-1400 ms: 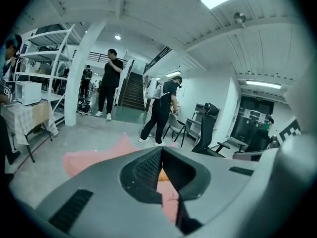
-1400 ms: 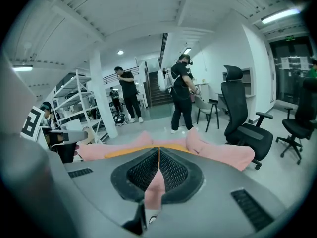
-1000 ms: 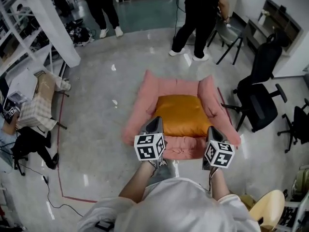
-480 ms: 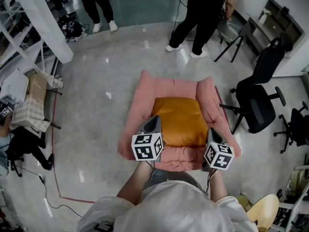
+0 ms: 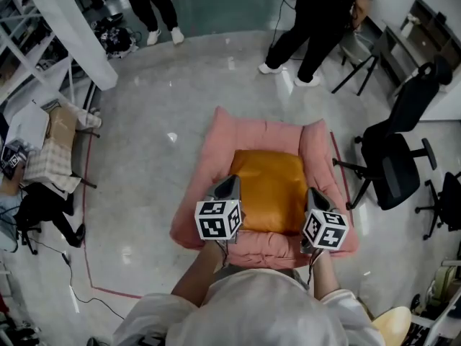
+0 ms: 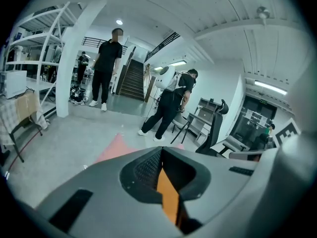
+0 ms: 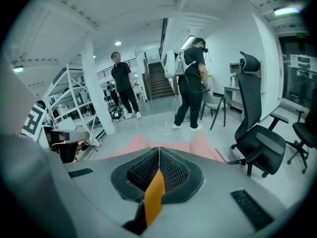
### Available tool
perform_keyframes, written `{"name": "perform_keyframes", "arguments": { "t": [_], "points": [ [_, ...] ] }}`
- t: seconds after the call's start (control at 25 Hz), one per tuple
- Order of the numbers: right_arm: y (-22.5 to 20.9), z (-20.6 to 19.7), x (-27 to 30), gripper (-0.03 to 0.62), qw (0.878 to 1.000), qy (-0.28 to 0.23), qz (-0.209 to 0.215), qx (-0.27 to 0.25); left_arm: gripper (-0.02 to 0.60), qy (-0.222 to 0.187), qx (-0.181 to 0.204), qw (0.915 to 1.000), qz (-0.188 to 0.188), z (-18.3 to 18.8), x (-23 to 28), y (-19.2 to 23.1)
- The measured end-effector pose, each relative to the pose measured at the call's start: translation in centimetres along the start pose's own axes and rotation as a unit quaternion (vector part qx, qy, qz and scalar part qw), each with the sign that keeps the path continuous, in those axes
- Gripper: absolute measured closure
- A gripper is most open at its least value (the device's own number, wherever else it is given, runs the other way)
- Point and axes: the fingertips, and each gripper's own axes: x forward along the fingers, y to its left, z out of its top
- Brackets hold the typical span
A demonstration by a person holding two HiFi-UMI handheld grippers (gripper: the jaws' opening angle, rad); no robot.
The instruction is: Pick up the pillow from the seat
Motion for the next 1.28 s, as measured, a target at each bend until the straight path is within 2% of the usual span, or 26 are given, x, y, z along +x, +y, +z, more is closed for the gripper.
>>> {"name": "perform_keyframes", "arguments": {
  "t": [0.24, 0.56, 0.84, 1.04, 1.08, 1.16, 1.28],
  "points": [
    [-1.3, 1.8, 2.1, 0.565, 1.000, 0.001, 0.008, -0.015, 0.574, 0.009, -0.001, 1.0000, 0.002, 1.2, 2.9, 0.3],
    [-3.3, 2.6, 6.1, 0.565, 1.000, 0.021, 0.010, 0.000, 0.574, 0.035, 0.006, 0.9992, 0.019, 1.5, 6.8, 1.0],
    [-4.9, 1.5, 10.6, 0.562, 0.998, 0.050, 0.024, 0.017, 0.572, 0.056, 0.000, 0.9981, 0.026, 1.4, 10.9, 1.8],
    [-5.8, -0.1, 13.4, 0.555, 0.996, 0.077, 0.030, 0.021, 0.569, 0.088, -0.005, 0.9959, 0.022, -0.4, 13.5, 2.7],
    [-6.0, -0.5, 13.9, 0.546, 0.996, 0.084, 0.031, 0.022, 0.558, 0.097, -0.008, 0.9950, 0.021, -1.0, 13.9, 2.8],
    [-6.3, -1.4, 14.6, 0.523, 0.994, 0.101, 0.036, 0.025, 0.474, 0.116, -0.014, 0.9930, 0.017, -2.2, 14.6, 3.2],
    [-6.6, -3.1, 15.5, 0.482, 0.990, 0.131, 0.046, 0.025, 0.459, 0.146, -0.018, 0.9891, 0.013, -3.9, 15.4, 3.8]
  ]
}}
